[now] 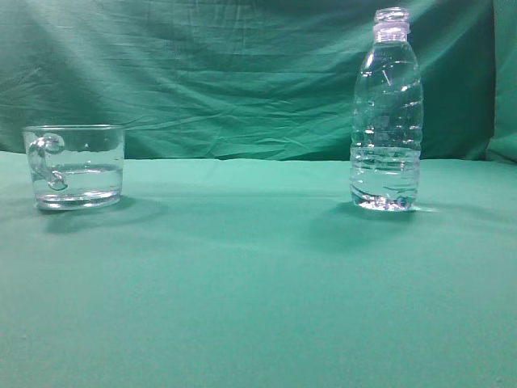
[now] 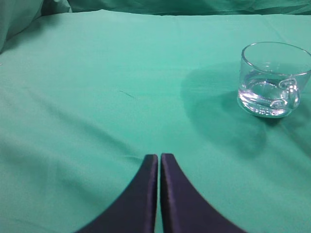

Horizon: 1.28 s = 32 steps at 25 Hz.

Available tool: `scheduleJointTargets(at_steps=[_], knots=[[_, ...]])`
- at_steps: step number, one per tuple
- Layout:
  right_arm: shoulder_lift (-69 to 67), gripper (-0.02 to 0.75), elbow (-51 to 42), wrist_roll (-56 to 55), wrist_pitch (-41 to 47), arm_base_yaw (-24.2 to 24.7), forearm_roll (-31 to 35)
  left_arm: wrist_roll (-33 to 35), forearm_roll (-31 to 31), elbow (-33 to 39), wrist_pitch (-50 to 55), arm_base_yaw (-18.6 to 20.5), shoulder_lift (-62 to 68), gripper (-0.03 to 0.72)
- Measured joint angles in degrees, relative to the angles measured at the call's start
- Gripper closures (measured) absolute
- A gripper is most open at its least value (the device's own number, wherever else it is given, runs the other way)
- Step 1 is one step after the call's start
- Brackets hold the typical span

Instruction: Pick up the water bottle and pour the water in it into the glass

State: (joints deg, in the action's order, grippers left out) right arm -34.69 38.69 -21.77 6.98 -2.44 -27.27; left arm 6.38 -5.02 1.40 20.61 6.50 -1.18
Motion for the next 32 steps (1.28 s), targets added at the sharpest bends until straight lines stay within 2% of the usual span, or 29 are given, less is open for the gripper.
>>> scheduleJointTargets(at_steps=[2,5,12,19,24,32], knots=[[2.3,0.738,-2.8,9.1,2.2,-2.6,4.2,0.0,0.0,0.0,0.0,0.0,0.0,0.688],[8.9,0.738,-9.2,15.6,2.5,-5.9,7.3,0.0,0.0,0.0,0.0,0.0,0.0,0.688],[24.1,0.738,-24.4,17.3,9.8,-5.8,14.6,0.0,0.0,0.0,0.0,0.0,0.0,0.688],[34.7,0.738,-35.0,17.5,13.1,-5.4,17.4,0.0,0.0,0.0,0.0,0.0,0.0,0.688],[35.2,0.738,-40.1,17.5,14.5,-5.4,20.1,0.0,0.0,0.0,0.0,0.0,0.0,0.688],[35.2,0.738,-40.2,19.7,14.7,-5.4,23.0,0.0,0.0,0.0,0.0,0.0,0.0,0.688]])
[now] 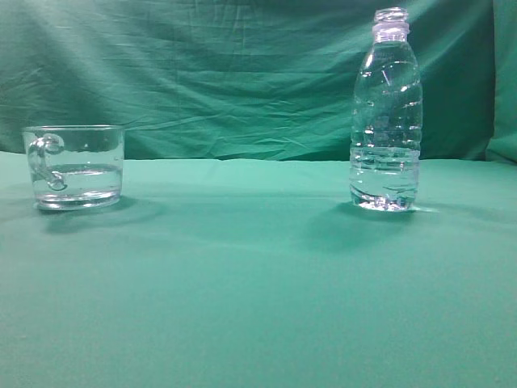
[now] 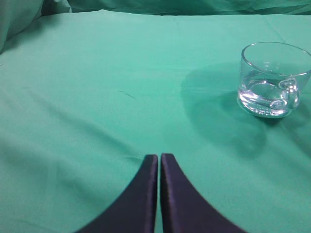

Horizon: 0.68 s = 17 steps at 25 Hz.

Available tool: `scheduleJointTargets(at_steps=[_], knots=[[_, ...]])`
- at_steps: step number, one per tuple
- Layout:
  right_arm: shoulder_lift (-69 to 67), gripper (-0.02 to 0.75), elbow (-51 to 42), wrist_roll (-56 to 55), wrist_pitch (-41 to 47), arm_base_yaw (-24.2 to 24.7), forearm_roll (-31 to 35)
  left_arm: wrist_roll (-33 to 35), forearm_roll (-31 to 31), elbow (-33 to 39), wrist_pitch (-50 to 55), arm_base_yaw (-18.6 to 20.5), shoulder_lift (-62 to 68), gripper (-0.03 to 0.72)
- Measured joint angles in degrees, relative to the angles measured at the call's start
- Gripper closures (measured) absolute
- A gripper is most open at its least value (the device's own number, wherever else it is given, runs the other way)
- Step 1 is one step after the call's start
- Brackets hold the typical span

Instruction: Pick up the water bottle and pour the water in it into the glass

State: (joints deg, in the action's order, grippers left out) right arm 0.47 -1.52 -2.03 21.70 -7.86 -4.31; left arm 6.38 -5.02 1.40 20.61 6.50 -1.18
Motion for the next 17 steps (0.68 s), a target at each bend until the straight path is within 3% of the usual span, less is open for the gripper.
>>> scheduleJointTargets(at_steps=[17], knots=[[0.1,0.738,0.0,4.1,2.3,0.0,2.1,0.0,0.0,0.0,0.0,0.0,0.0,0.688]])
